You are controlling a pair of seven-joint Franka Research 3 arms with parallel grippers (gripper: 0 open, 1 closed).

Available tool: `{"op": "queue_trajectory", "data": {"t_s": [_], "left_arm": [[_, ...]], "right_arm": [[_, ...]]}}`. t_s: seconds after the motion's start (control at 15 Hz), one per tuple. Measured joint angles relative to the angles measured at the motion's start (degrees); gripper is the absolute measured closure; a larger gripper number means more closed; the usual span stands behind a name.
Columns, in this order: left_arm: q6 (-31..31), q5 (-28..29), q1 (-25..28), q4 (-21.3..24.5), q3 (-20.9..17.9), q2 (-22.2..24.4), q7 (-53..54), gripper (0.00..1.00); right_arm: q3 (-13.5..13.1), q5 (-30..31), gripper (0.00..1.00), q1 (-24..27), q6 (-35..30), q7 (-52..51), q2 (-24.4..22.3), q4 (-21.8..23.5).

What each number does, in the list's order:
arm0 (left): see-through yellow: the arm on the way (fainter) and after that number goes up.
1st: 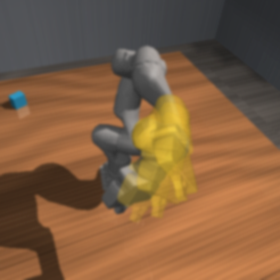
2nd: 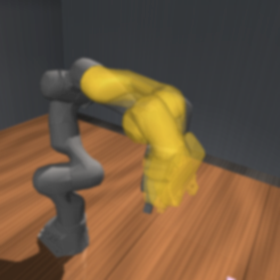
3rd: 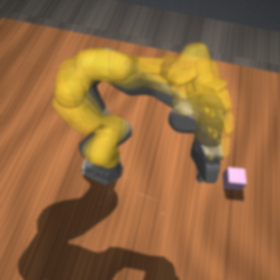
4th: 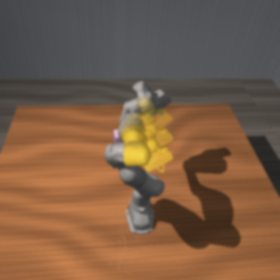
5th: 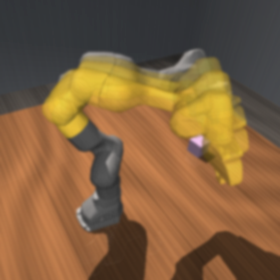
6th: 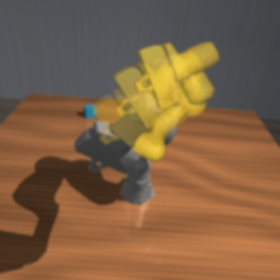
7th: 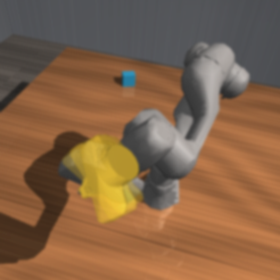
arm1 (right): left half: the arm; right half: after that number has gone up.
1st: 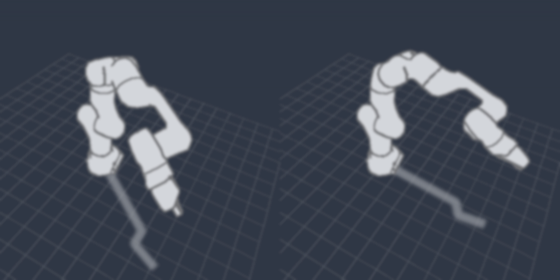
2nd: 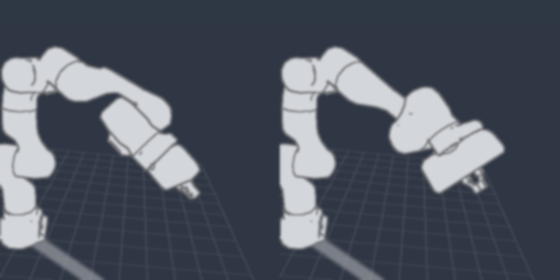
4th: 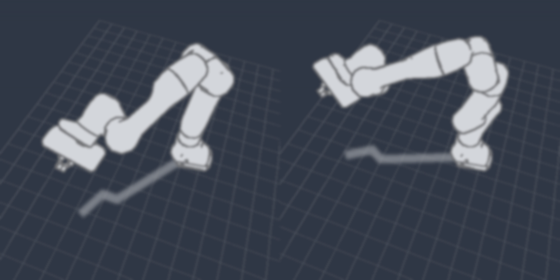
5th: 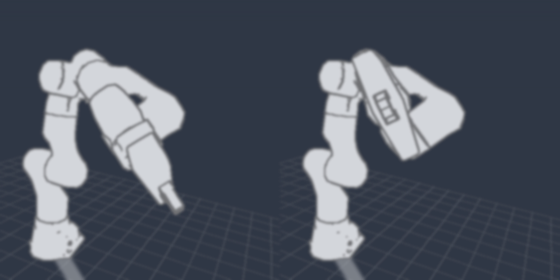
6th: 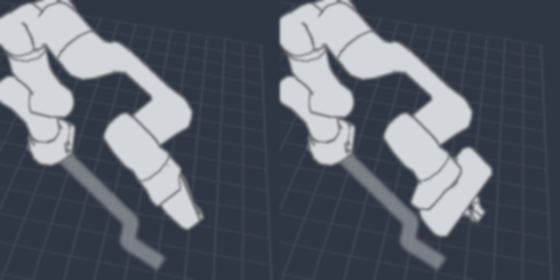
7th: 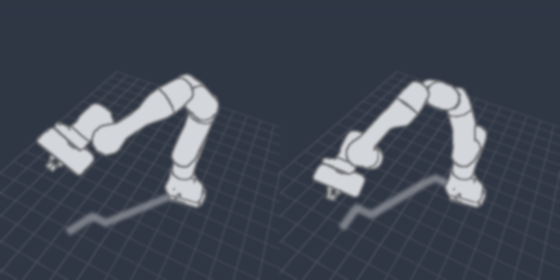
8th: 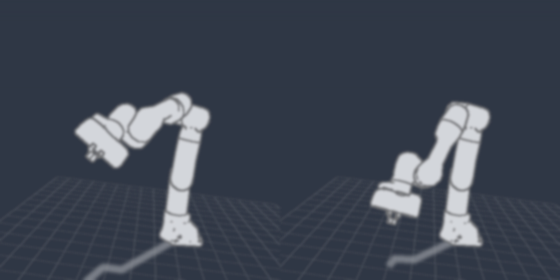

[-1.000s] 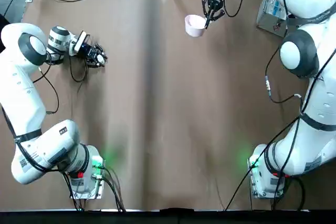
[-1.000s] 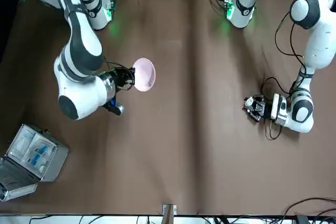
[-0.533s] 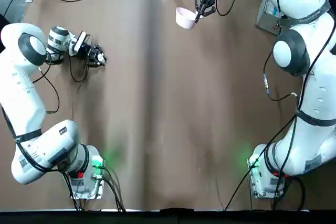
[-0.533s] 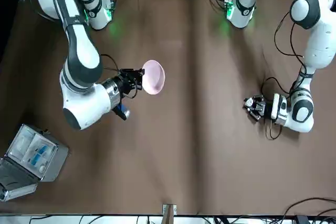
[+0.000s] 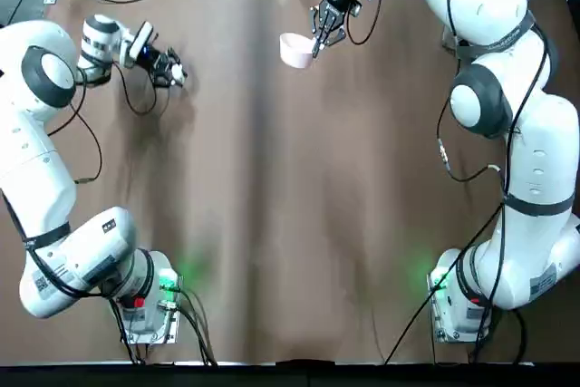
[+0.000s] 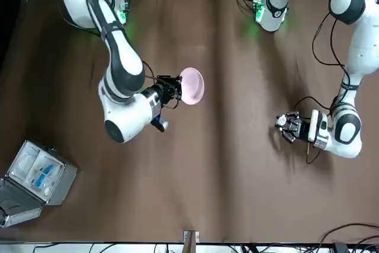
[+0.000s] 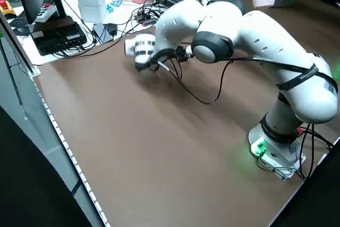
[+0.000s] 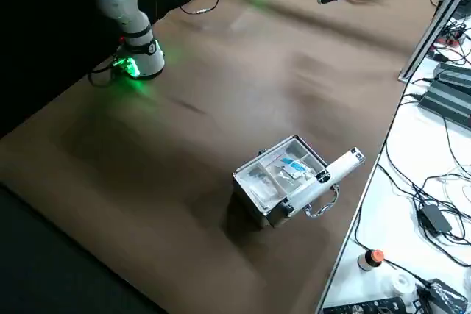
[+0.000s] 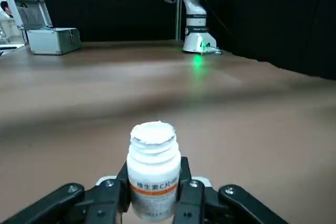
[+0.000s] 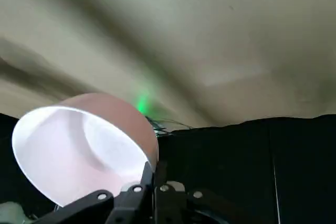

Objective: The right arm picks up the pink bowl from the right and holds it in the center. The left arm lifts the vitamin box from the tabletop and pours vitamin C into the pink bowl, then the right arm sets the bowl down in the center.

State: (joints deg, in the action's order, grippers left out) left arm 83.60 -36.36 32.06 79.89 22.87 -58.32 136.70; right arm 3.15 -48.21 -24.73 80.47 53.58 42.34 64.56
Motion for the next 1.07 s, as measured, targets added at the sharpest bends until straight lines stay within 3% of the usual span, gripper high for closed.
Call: {"op": "queue_trajectory", "data": {"t_s": [0.47, 1.07], "left_arm": [[4.67, 1.08, -2.88, -0.17, 7.62, 7.58, -15.38, 0.64], [13.37, 2.81, -12.86, -0.23, 10.87, 11.46, -22.27, 0.64]], "right_arm": [[-0.15, 4.75, 0.98, -1.37, 0.07, 1.14, 0.60, -0.60], [-0.14, 4.55, 0.98, -1.42, 3.14, 10.40, 4.74, -4.88]]}}
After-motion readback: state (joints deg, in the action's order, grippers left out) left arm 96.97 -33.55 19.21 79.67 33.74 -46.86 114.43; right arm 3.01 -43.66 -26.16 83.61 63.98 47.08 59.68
